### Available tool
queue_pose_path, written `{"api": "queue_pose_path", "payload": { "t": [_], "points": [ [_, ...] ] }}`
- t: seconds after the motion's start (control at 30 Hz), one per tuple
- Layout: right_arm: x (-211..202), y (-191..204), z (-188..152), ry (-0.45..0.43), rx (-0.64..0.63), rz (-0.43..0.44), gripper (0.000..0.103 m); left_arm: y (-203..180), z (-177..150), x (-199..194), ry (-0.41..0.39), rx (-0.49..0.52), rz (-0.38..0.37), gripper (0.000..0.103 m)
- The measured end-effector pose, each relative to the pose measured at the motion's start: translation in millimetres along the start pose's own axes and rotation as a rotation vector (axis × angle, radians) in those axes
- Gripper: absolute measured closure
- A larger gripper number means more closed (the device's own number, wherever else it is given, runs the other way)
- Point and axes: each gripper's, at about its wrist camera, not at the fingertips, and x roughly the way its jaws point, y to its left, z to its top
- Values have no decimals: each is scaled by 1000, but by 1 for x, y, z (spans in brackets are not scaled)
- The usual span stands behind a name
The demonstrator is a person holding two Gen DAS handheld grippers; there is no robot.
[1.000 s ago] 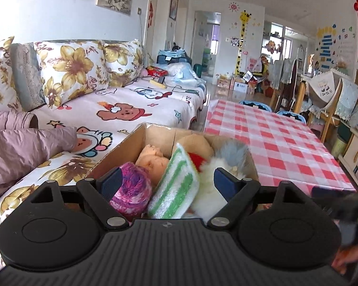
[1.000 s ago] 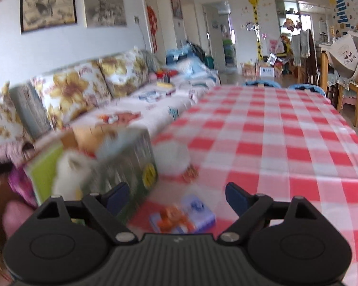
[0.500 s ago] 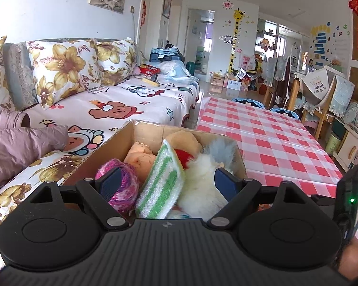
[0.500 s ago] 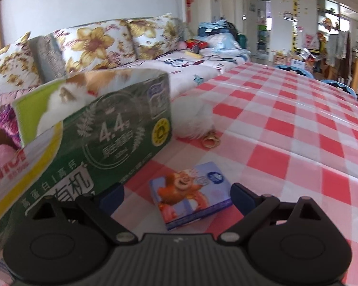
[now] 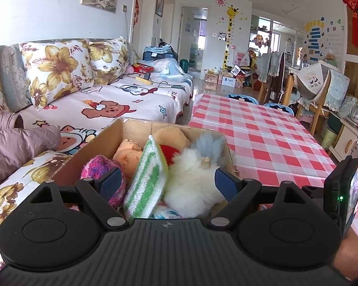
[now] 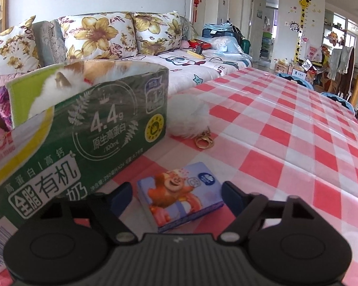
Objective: Organize soft objects
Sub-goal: 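Move both tools back over the table toward the remaining items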
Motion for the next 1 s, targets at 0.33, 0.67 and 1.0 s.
{"api": "queue_pose_path", "payload": {
  "t": [0.33, 0.67, 1.0],
  "points": [
    [-7, -29, -19, 63, 70, -60, 43, -11, -6, -9, -8, 37, -19, 0],
    [-16, -39, -14, -15, 238, -18, 28, -18, -8, -16, -13, 50, -43, 0],
    [8, -30, -5, 20, 265, -93, 50, -25, -9, -19, -28, 73, -65, 0]
  ]
}}
